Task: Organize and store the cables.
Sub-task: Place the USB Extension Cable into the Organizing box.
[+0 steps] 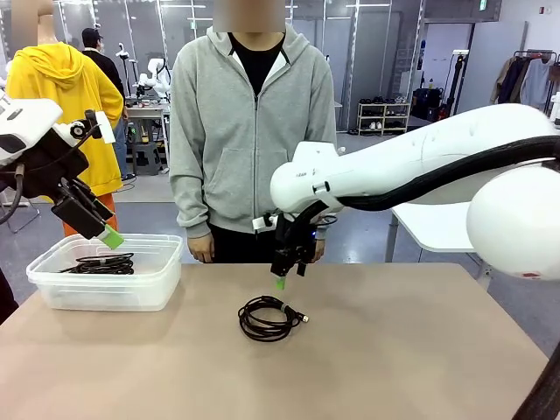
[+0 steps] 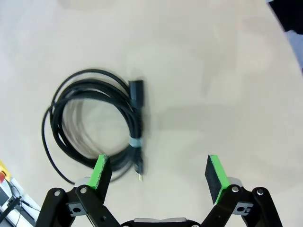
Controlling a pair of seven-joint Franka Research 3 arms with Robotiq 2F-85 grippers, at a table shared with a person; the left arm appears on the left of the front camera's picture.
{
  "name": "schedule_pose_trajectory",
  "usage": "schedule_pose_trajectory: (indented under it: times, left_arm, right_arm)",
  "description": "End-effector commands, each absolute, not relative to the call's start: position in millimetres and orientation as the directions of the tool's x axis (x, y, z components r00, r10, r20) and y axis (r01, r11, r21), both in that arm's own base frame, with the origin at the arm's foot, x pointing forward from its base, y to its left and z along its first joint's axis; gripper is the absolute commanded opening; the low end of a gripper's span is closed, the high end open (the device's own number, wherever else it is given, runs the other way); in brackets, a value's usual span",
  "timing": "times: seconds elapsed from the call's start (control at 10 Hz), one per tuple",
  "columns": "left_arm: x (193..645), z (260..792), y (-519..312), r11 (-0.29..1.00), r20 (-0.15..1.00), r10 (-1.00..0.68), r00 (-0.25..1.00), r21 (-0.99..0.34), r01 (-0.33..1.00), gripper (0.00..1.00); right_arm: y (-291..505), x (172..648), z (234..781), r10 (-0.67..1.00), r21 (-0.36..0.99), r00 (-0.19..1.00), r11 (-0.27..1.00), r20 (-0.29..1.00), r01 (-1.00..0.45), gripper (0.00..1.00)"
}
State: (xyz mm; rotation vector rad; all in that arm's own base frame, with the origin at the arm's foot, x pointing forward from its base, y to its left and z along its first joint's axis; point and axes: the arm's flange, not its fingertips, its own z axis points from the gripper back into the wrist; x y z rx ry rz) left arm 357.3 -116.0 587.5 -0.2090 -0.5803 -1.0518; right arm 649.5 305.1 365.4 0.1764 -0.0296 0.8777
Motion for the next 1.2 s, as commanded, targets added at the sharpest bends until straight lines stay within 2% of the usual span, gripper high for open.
schedule_pose_trajectory:
  times: [0.0, 0.6, 0.8, 1.1]
  left_arm:
    - [357.3, 588.1, -115.3, 0.489, 0.536, -0.762, 0.365, 0.107, 0.866, 1.0]
    - [357.5, 587.5, -115.6, 0.493, 0.544, -0.756, 0.364, 0.108, 0.863, 1.0]
    - [379.4, 589.4, -132.1, 0.4, 0.509, -0.812, 0.286, 0.127, 0.908, 1.0]
    - [420.9, 573.6, -166.2, 0.296, 0.489, -0.846, 0.211, 0.103, 0.95, 1.0]
  right_arm:
    - [256.1, 629.9, 386.0, 0.771, 0.097, 0.619, 0.612, 0.149, -0.785, 1.0]
    - [121.8, 548.2, 449.0, 0.693, -0.014, 0.598, 0.658, 0.403, -0.753, 1.0]
    - [83.7, 526.7, 458.1, 0.653, -0.06, 0.618, 0.707, 0.437, -0.705, 1.0]
    - [34.3, 497.0, 469.9, 0.624, -0.038, 0.63, 0.724, 0.463, -0.689, 1.0]
